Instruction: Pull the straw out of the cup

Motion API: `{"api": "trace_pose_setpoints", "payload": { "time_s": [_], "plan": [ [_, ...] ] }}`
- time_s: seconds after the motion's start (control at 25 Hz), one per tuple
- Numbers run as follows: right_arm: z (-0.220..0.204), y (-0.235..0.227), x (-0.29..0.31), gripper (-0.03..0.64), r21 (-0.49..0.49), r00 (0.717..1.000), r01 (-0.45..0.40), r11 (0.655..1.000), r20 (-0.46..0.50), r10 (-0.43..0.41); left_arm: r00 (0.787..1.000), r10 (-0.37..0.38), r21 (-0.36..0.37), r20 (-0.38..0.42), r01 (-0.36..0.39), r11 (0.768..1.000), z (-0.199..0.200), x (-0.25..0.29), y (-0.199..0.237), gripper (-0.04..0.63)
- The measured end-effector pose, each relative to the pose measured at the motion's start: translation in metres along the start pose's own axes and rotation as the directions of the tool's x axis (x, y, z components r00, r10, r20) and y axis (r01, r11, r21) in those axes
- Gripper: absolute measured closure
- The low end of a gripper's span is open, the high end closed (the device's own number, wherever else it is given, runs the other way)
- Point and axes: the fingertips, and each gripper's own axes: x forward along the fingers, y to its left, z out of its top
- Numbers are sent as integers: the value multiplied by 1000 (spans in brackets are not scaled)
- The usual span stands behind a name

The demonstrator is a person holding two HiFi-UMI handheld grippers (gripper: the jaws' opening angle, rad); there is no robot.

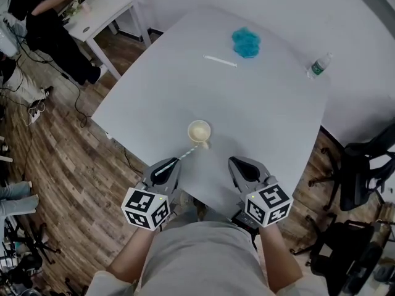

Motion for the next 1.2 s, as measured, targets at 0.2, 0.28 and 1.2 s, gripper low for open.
{"api": "trace_pose_setpoints", "payload": {
  "time_s": [0.2, 0.28, 1.2],
  "plan": [
    [5, 9, -8, 611, -14, 1000, -8, 1000, 10, 8, 1000, -6, 18, -11, 6, 1000, -1, -15, -10, 551],
    [4, 13, -11, 611, -16, 1000, -12, 1000, 8, 12, 1000, -19, 36, -15, 19, 999, -1, -20, -17, 551],
    [12, 37, -13, 612, -67, 998, -65, 996, 7, 65, 999, -45, 59, 8, 45, 997, 11, -32, -38, 551]
  ]
}}
